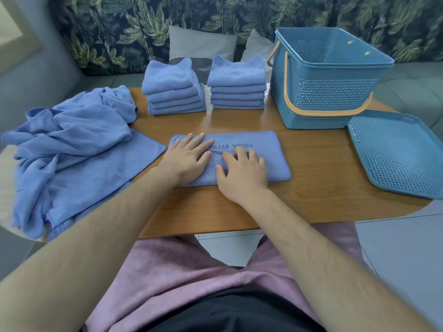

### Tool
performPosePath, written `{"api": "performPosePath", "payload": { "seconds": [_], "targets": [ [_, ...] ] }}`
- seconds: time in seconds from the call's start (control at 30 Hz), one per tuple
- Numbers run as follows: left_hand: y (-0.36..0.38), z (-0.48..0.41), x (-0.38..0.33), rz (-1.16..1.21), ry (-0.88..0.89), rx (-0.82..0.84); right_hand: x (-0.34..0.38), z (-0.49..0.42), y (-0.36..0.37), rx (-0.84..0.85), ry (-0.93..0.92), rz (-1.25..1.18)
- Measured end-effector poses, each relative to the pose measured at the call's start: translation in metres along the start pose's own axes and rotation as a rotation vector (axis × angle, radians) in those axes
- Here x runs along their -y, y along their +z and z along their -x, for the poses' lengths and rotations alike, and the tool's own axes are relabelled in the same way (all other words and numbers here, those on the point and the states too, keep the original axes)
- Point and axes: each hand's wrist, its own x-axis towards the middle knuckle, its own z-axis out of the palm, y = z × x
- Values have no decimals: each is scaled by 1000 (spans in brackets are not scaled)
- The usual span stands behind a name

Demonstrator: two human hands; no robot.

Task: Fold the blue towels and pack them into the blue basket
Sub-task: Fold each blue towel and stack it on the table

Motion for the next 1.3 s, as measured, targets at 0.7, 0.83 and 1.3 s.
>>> {"api": "performPosePath", "payload": {
  "seconds": [0.7,0.83,1.3],
  "targets": [
    [21,78,-37,117,83,-33,-60,25,-9,235,-237,-421],
    [20,85,-36,156,68,-14,-78,47,-17,224,-285,-623],
    [-4,93,-4,358,425,-78,-108,47,-43,486,-413,-619]
  ]
}}
